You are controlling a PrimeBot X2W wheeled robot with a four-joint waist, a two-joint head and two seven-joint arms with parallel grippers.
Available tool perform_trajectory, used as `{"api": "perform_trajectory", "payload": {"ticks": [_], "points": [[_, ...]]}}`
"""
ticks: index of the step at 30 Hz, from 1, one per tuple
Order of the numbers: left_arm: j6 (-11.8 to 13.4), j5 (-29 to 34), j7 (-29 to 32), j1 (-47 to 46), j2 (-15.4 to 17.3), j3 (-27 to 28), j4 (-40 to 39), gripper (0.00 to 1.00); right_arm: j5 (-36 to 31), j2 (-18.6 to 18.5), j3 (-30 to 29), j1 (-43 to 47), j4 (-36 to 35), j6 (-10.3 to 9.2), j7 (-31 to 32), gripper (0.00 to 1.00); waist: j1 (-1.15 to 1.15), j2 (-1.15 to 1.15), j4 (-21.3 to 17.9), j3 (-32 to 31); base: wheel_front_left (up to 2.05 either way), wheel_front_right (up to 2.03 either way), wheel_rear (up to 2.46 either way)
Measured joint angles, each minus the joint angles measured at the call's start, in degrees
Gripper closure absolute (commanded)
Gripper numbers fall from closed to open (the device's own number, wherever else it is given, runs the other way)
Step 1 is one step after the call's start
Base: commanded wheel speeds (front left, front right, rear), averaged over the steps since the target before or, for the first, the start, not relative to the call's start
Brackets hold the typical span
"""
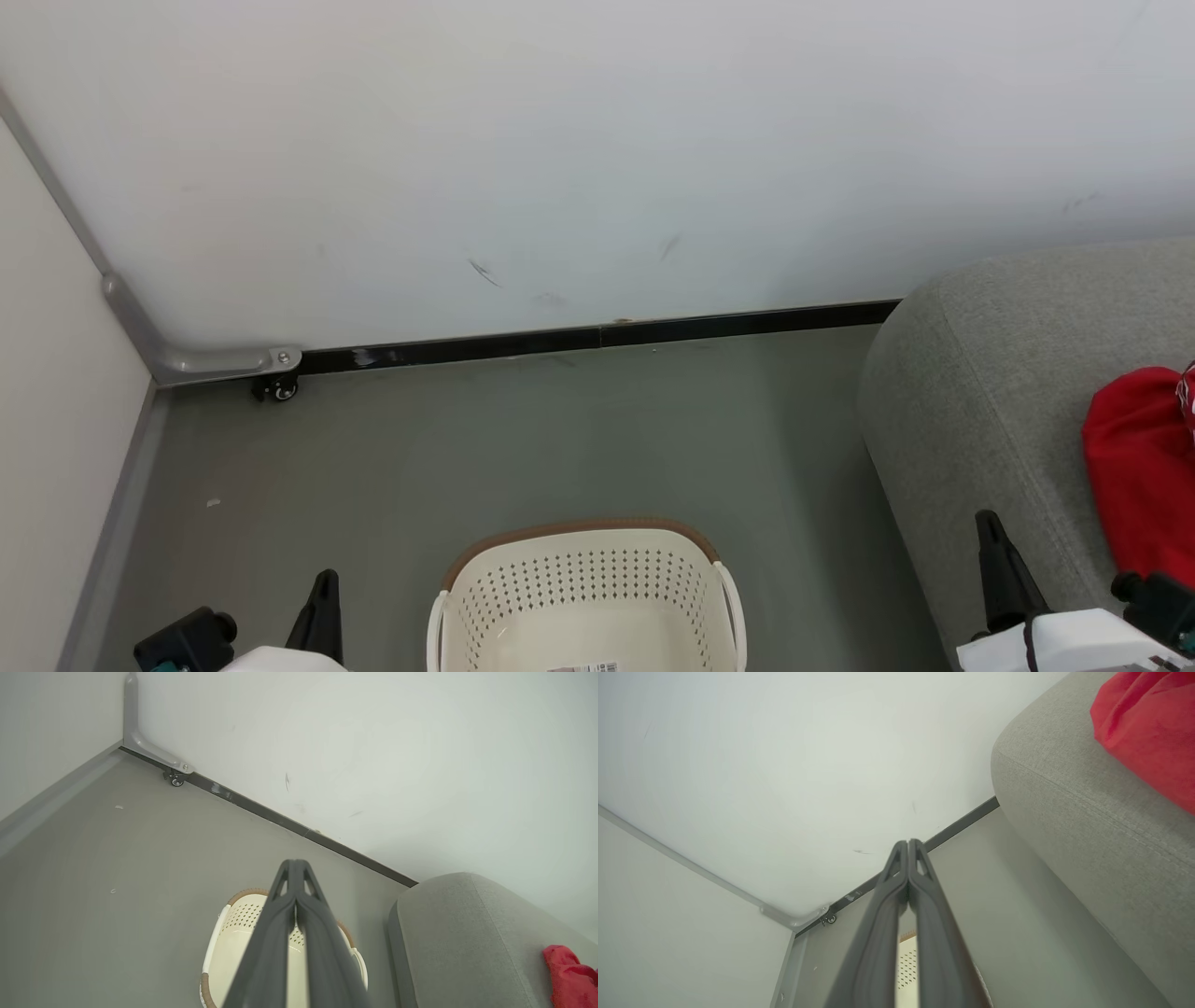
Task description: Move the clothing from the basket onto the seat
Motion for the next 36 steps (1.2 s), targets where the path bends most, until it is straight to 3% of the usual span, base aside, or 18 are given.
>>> {"api": "perform_trajectory", "payload": {"ticks": [11,27,36], "points": [[-2.5,-8.2,2.2,-0.2,-1.3,2.9,-0.3,1.00,9.6,0.0,-0.7,-0.7,-1.3,0.00,2.0,1.00,0.11,0.00,0.1,0.3,0.00,0.00,0.00],[-6.2,-19.7,5.4,-1.0,-3.1,7.2,-0.4,1.00,23.2,0.0,-1.1,-1.6,-2.8,-0.01,4.4,1.00,-0.62,0.00,0.3,1.6,0.00,0.00,0.00],[-8.4,-25.7,6.9,-1.9,-4.0,9.3,-0.4,1.00,29.9,0.0,-1.3,-2.1,-3.7,-0.01,5.4,1.00,-0.78,0.00,0.4,2.4,0.00,0.00,0.00]]}}
